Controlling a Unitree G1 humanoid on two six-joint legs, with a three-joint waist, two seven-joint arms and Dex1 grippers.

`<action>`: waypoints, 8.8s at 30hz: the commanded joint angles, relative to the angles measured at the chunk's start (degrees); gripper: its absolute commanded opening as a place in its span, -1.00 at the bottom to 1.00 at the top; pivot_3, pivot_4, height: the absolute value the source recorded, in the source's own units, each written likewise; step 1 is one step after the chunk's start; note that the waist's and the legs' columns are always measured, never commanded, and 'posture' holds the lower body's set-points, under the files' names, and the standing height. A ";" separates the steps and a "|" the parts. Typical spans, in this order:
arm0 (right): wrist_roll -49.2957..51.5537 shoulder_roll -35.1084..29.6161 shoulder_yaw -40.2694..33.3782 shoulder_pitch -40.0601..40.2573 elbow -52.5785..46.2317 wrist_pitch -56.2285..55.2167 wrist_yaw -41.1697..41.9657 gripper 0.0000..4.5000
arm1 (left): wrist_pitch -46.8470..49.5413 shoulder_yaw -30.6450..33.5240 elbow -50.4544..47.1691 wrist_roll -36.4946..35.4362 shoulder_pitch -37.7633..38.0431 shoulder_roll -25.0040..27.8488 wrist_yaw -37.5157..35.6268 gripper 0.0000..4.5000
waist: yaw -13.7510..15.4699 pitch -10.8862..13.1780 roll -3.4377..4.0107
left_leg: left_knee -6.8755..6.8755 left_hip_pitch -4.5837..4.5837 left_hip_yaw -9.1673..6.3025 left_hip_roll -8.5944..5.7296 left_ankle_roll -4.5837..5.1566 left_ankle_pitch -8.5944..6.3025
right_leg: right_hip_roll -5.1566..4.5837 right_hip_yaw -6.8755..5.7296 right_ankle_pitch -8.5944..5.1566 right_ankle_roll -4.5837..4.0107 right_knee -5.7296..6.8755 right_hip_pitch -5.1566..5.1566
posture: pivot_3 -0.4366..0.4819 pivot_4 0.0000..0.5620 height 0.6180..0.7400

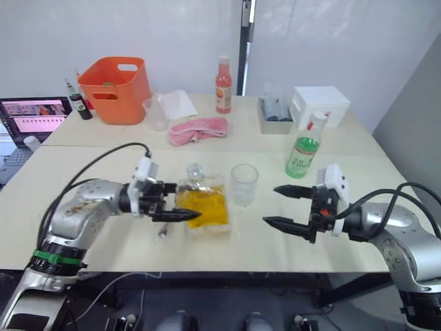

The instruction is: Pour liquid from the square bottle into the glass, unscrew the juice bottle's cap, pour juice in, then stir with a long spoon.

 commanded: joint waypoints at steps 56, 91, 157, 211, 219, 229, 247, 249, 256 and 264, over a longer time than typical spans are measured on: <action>2.55 -1.07 -2.85 0.16 -2.80 4.44 -2.87 1.00 | 0.65 -2.38 3.04 6.29 -5.30 -10.12 4.61 0.26 | 0.22 -0.03 0.06 | 0.11 0.02 -0.12 -0.07 0.04 -0.02 | -0.04 0.01 0.00 0.07 0.04 0.11 | -0.05 -0.47 0.59; -3.90 10.41 15.25 -23.16 0.48 9.95 -9.02 -0.54 | -2.67 -3.26 4.51 7.52 -5.85 -9.89 3.30 0.26 | 0.19 -0.04 0.07 | 0.12 -0.02 -0.17 -0.08 0.04 -0.01 | -0.04 -0.01 0.00 0.06 0.05 0.08 | -0.05 -0.47 0.59; -1.49 11.25 11.07 -23.96 -6.08 12.47 -14.23 -0.54 | -4.48 -7.40 8.03 10.04 -3.97 -8.97 0.93 0.26 | 0.14 -0.02 0.11 | 0.12 -0.08 -0.16 -0.08 0.04 -0.01 | -0.03 -0.01 0.00 0.06 0.06 0.00 | -0.05 -0.47 0.59; -1.66 13.33 12.95 -20.52 -6.35 12.59 -15.86 -0.04 | -5.12 -7.48 8.93 10.54 -4.94 -8.81 0.65 0.26 | 0.28 -0.06 0.14 | 0.12 0.08 -0.18 -0.09 0.04 -0.01 | -0.04 -0.03 0.00 0.06 0.04 0.19 | -0.05 -0.47 0.59; -2.19 13.19 13.98 -19.86 -6.45 12.46 -15.10 -0.04 | -5.23 -7.57 9.11 10.65 -5.06 -8.89 0.70 0.26 | 0.28 -0.06 0.14 | 0.12 0.08 -0.19 -0.08 0.04 -0.01 | -0.04 -0.03 0.00 0.06 0.04 0.19 | -0.05 -0.47 0.59; -2.04 13.40 14.16 -19.26 -6.90 12.30 -15.42 -0.04 | -5.30 -7.63 9.24 10.62 -5.23 -8.86 0.66 0.26 | 0.29 -0.06 0.14 | 0.12 0.07 -0.19 -0.09 0.04 -0.01 | -0.04 -0.03 0.00 0.06 0.04 0.19 | -0.05 -0.47 0.59; 1.09 14.86 11.79 -20.99 -8.35 12.95 -16.88 -0.53 | -6.35 -8.91 9.52 11.53 -4.48 -8.14 -0.26 0.26 | 0.18 -0.06 0.14 | 0.11 0.07 -0.18 -0.07 0.04 -0.01 | -0.03 -0.02 -0.01 0.06 0.04 0.17 | -0.05 -0.47 0.59; 2.00 15.35 10.98 -21.42 -8.45 13.18 -17.30 -0.53 | -6.33 -9.03 9.53 11.52 -4.41 -8.23 -0.30 0.26 | 0.18 -0.06 0.14 | 0.11 0.07 -0.18 -0.07 0.04 -0.01 | -0.03 -0.03 -0.01 0.06 0.04 0.17 | -0.05 -0.47 0.59; 5.23 16.19 7.63 -23.95 -8.96 14.34 -19.77 -0.53 | -6.91 -10.04 9.86 12.22 -3.64 -8.04 -0.91 0.26 | 0.09 -0.06 0.15 | 0.11 0.03 -0.18 -0.07 0.04 -0.01 | -0.03 -0.02 -0.01 0.06 0.05 0.11 | -0.05 -0.47 0.59; 7.18 14.85 5.59 -24.84 -10.66 15.70 -21.56 -0.53 | -6.78 -10.66 9.71 12.02 -3.40 -7.97 -0.75 0.26 | 0.22 -0.24 0.27 | 0.04 0.17 -0.19 -0.08 0.05 -0.02 | -0.04 -0.02 -0.02 0.07 -0.02 0.28 | -0.05 -0.47 0.59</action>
